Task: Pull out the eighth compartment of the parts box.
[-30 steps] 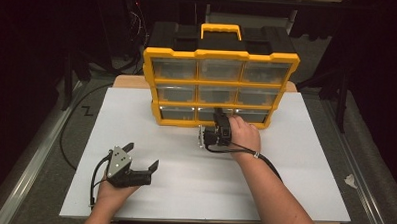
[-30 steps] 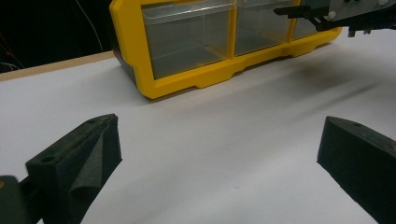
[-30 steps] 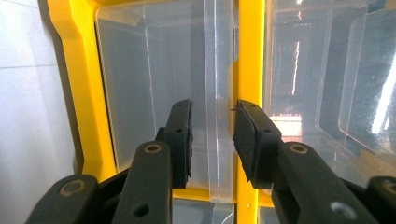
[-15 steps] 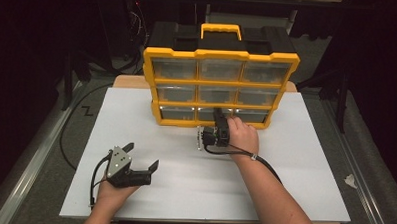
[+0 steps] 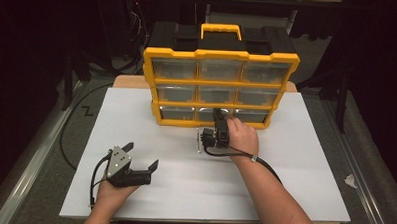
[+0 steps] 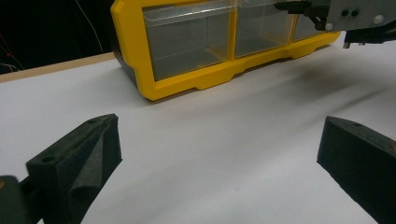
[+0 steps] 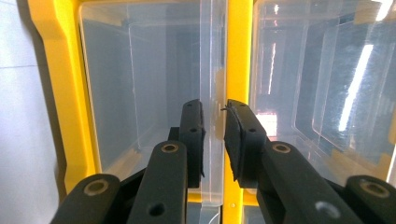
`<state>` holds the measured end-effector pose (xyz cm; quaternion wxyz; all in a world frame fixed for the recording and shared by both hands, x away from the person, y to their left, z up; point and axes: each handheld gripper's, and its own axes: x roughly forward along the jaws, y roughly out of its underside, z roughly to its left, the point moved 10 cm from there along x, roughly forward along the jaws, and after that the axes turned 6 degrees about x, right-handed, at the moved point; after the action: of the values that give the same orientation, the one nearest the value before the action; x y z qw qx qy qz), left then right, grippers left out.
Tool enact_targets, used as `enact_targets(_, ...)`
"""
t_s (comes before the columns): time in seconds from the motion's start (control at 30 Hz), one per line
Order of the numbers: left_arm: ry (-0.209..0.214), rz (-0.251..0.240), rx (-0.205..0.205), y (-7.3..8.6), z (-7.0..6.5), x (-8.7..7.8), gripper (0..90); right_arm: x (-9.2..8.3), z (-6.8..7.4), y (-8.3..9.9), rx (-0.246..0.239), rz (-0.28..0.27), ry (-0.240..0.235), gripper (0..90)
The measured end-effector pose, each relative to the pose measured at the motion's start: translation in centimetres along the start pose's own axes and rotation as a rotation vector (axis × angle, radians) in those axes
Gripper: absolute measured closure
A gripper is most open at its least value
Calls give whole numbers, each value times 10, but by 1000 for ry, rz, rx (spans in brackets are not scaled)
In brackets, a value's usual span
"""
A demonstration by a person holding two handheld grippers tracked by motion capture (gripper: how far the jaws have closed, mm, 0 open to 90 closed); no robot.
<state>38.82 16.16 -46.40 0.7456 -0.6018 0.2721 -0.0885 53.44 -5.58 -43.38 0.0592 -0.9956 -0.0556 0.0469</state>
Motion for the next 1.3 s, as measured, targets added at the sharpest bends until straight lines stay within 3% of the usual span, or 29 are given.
enact_targets(0.57, 0, -10, -5, -2, 0, -1, 6, -31, 2, 1, -15, -29, -5, 791)
enact_targets(1.13, 1, -11, -3, -2, -1, -1, 6, -44, 6, -1, -17, -42, -10, 789)
enact_targets(1.27, 1, -12, -4, -2, -1, -1, 6, -44, 5, -2, -12, -44, -17, 758)
enact_targets(1.3, 2, -10, -3, -2, -1, -1, 6, -44, 4, -1, -10, -40, -22, 715)
